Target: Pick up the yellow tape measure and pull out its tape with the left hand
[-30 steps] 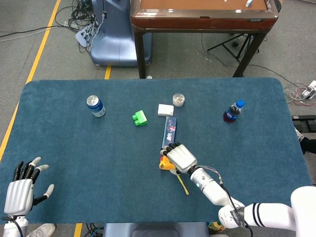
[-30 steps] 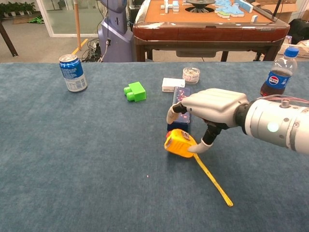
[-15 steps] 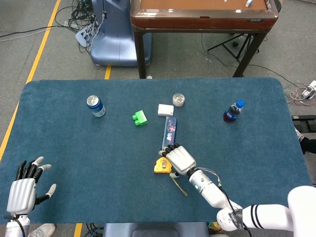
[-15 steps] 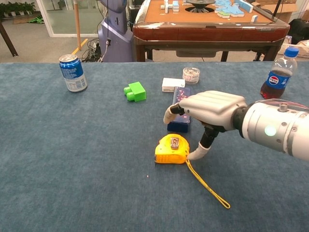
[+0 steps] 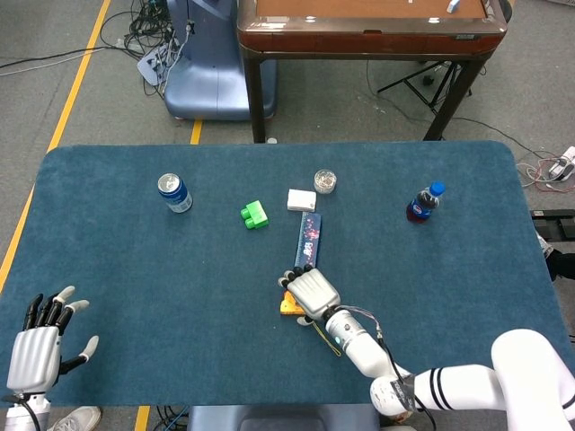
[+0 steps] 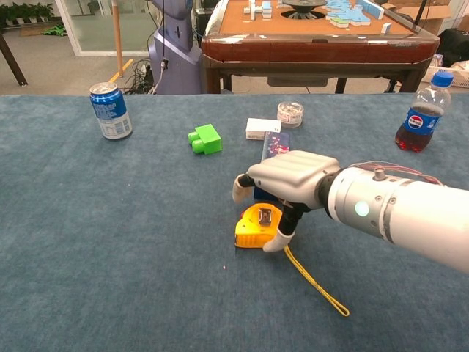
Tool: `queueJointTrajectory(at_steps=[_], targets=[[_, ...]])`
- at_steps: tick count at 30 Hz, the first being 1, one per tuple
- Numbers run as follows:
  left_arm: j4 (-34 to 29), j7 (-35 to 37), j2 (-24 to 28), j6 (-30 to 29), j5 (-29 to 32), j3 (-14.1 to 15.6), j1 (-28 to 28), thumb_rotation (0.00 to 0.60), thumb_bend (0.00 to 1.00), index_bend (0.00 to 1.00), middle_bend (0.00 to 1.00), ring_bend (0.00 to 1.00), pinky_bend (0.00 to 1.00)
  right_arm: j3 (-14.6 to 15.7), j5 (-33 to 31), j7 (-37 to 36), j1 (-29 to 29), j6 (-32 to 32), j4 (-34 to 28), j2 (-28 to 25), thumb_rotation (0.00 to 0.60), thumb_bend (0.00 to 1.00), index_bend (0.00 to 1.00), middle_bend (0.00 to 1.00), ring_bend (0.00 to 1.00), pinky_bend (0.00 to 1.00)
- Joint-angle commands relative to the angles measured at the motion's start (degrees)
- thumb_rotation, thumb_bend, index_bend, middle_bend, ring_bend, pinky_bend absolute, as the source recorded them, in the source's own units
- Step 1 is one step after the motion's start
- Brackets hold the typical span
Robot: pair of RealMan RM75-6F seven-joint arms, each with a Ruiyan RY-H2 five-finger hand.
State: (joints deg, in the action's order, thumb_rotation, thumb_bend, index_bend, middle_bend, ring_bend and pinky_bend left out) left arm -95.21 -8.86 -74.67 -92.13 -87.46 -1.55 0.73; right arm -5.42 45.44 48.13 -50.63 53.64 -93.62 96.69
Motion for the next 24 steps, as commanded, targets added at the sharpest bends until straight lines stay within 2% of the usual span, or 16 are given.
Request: queueJointTrajectory(at_steps=[1,9,19,24], targets=[[0.11,0.19,0.06,0.03,0.05,0.03,0.05,0.600,0.23,0.30,0.12,0.10,0.00,0.88,-1.27,1.21,-0.75,0.27,-0.38,-0.08,0.600,0.29,0.32,0.24,0.19,0.22],[0.66,0.90,-0.23,0.49,-0.13,0.03,-0.18,0.600,0.23,0.30,0.12,0.10,0.00,3.53,-1.20,1.42,-0.31,2.21,-3.70,-2.70,0.600,0.38,0.38,0.26,0.19,0.22],[0.74,0.78,-0.52,1.03,-0.35,-0.06,-0.61,0.600,0.23,0.30,0.12,0.10,0.00,7.32,3.00,0.02,2.32,5.82,-8.60,-7.19,0.600,0.38,0.38,0.27,0.20,0.22],[0.59,0.45,-0.77,1.31,-0.47,0.09,-0.74,0.600,0.23,0.30,0.12,0.10,0.00,8.90,3.00,-0.35,3.99,7.47,-9.18,-9.24,0.600,0.38,0.38,0.27,0.20,0.22]])
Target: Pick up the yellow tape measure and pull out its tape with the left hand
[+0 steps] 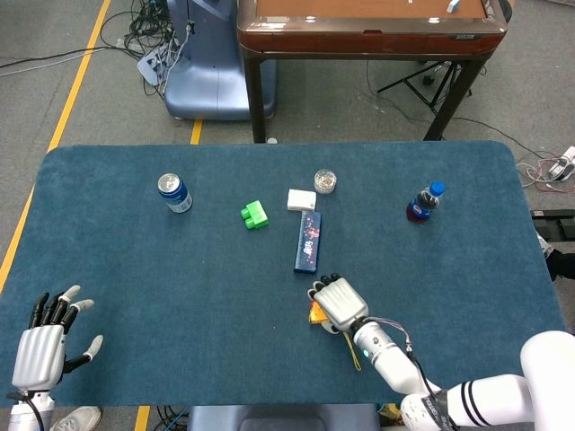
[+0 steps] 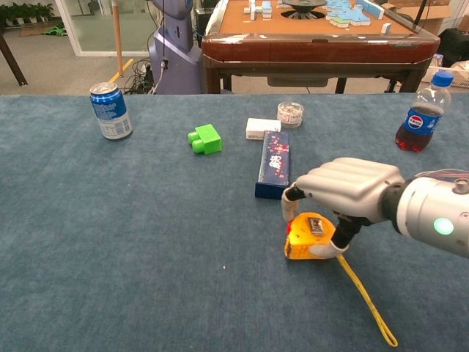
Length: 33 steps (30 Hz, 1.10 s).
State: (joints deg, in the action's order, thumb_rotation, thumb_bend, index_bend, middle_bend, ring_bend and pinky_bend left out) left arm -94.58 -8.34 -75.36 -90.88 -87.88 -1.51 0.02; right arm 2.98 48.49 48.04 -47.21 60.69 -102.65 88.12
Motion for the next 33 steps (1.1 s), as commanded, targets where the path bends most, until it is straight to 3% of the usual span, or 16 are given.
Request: queueJointTrajectory(at_steps=[1,6,9,14,20,26,33], targets=[[-0.09,-0.13,-0.13,0.08,-0.08,0.05,-0.06,0.600,0.23,0.30,0.12,0.10,0.00,0.66,-0.09,-0.38,0.78,0.56,-0.13,-0.93,0.600,0.38,0.38,0.27,0.20,0.22],[-0.41,-0.65,-0.27,-0.03,-0.29,0.14,-0.04,0.600,0.23,0.30,0.12,0.10,0.00,1.67,0.88,-1.40,1.96,0.71,0.10,-1.93,0.600,0.34,0.37,0.27,0.20,0.22],[-0.52,-0.84,-0.21,-0.09,-0.29,0.21,0.03,0.600,0.23,0.30,0.12,0.10,0.00,1.95,1.36,-1.62,2.75,1.47,0.22,-1.84,0.600,0.18,0.30,0.26,0.20,0.22],[-0.48,-0.67,-0.15,-0.10,-0.05,0.23,0.16,0.600,0.23,0.30,0.12,0.10,0.00,2.03,1.81,-1.83,4.23,3.34,0.19,-1.60,0.600,0.14,0.21,0.24,0.20,0.22],[-0.40,-0.21,0.03,-0.02,0.02,0.18,0.15,0.600,0.23,0.30,0.12,0.10,0.00,2.14,1.22,-1.92,5.65,4.07,0.09,-1.50,0.600,0.14,0.20,0.24,0.20,0.22],[-0.24,0.04,-0.04,-0.04,0.09,0.18,0.20,0.600,0.23,0.30,0.12,0.10,0.00,1.80,0.92,-2.07,6.09,3.39,0.86,-1.08,0.600,0.27,0.22,0.27,0.21,0.22],[-0.26,-0.11,-0.05,-0.09,0.28,0.17,0.32,0.600,0.23,0.30,0.12,0.10,0.00,1.61,0.85,-2.27,6.63,2.93,0.85,-1.31,0.600,0.31,0.23,0.29,0.22,0.22]])
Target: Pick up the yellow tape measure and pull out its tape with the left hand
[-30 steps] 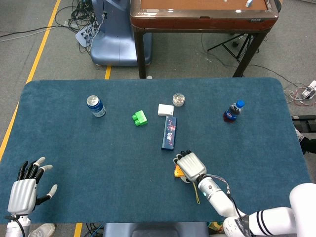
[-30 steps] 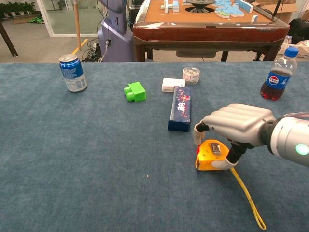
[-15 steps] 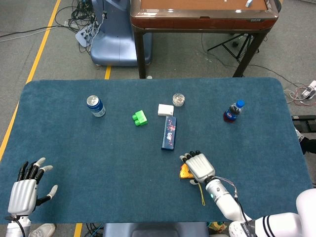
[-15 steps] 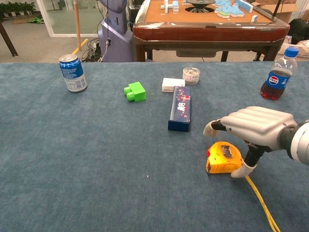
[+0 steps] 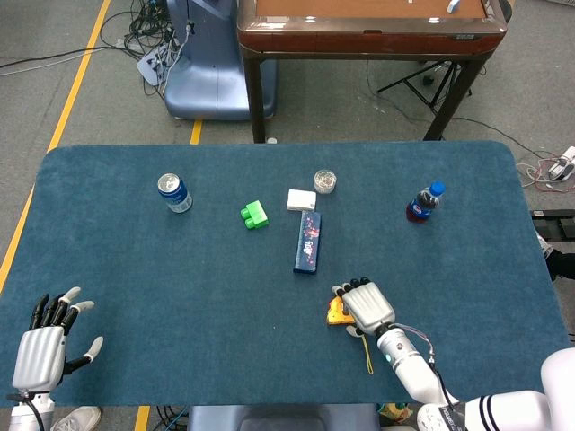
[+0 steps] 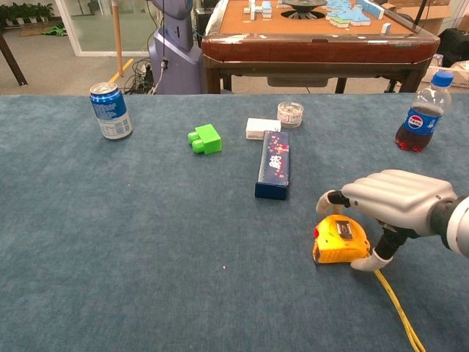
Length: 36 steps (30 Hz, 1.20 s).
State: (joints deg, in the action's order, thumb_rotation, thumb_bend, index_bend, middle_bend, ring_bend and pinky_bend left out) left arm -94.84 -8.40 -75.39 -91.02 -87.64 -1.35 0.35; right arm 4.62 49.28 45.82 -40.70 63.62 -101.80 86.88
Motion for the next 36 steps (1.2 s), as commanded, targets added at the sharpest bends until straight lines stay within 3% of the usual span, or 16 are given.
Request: queueJointTrajectory(at_steps=[1,8,13,22,28,36], targets=[[-0.02,-0.09,-0.02,0.12,0.07,0.00,-0.03,0.600,0.23,0.30,0.12,0.10,0.00,-0.04,0.10,-0.10,0.19,-0.06,-0.02,-0.11,0.600,0.32,0.23,0.29,0.22,0.22],[0.04,-0.14,-0.12,0.35,0.10,-0.08,-0.20,0.600,0.23,0.30,0.12,0.10,0.00,-0.28,0.07,-0.30,0.47,-0.80,0.33,0.01,0.600,0.33,0.25,0.30,0.22,0.22],[0.04,-0.08,-0.06,0.37,0.30,-0.09,-0.13,0.600,0.23,0.30,0.12,0.10,0.00,-0.54,0.26,-0.65,0.47,-1.54,0.82,0.15,0.600,0.42,0.29,0.33,0.24,0.22],[0.32,0.46,0.65,2.35,0.55,-0.53,-1.43,0.600,0.23,0.30,0.12,0.10,0.00,-2.02,4.50,-4.98,1.44,-1.32,2.35,0.38,0.600,0.62,0.51,0.49,0.34,0.22],[-1.13,2.11,2.75,6.62,0.46,-2.37,-5.23,0.600,0.23,0.30,0.12,0.10,0.00,-5.32,6.78,-7.33,0.73,-1.18,1.06,-0.72,0.600,0.70,0.58,0.55,0.41,0.25],[-3.77,5.37,3.76,15.08,4.64,-7.55,-12.75,0.600,0.23,0.22,0.12,0.10,0.00,-11.83,1.15,-3.67,-3.92,-2.12,-2.62,-0.50,0.600,0.71,0.59,0.57,0.44,0.27]])
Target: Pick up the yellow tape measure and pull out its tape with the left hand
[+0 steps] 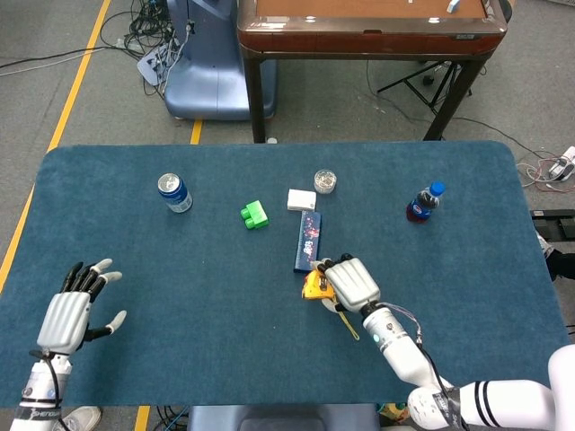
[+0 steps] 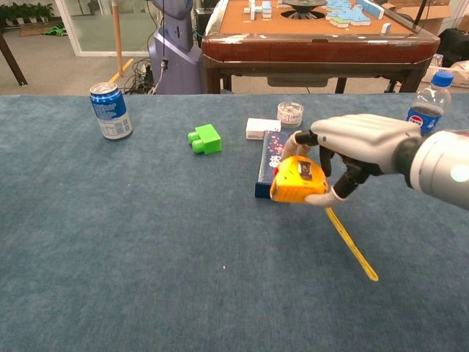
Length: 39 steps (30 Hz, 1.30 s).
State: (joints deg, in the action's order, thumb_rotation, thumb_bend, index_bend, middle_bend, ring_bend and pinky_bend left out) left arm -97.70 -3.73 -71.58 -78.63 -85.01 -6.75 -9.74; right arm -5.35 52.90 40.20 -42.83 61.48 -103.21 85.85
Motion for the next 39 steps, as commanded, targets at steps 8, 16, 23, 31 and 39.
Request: queueJointTrajectory(at_steps=[8,16,23,31,39], targets=[[-2.58,0.85,-2.68,7.87,8.53,-6.03,-7.83,0.600,0.23,0.11,0.12,0.09,0.00,-7.46,-13.07,8.69,-8.33,1.17,-2.09,4.07,0.600,0.71,0.59,0.57,0.44,0.28],[-4.24,0.29,-4.80,10.79,14.55,-8.21,-11.18,0.600,0.23,0.00,0.08,0.07,0.00,-11.55,-19.85,11.98,-13.65,4.34,-1.50,8.00,0.600,0.71,0.60,0.58,0.44,0.28],[-5.05,0.33,-6.84,12.56,19.06,-9.47,-13.61,0.600,0.23,0.00,0.04,0.04,0.00,-13.48,-22.73,12.47,-17.03,6.21,1.00,11.87,0.600,0.71,0.60,0.58,0.45,0.28],[-4.49,0.23,-9.71,13.39,21.54,-10.00,-16.06,0.600,0.23,0.00,0.02,0.03,0.00,-14.16,-23.57,11.25,-19.04,7.20,4.26,15.38,0.600,0.71,0.60,0.58,0.45,0.28],[-3.14,-0.43,-12.62,13.77,22.55,-9.53,-18.02,0.600,0.23,0.00,0.01,0.03,0.00,-14.95,-23.93,9.93,-20.25,7.56,7.06,17.80,0.600,0.72,0.60,0.58,0.46,0.28]])
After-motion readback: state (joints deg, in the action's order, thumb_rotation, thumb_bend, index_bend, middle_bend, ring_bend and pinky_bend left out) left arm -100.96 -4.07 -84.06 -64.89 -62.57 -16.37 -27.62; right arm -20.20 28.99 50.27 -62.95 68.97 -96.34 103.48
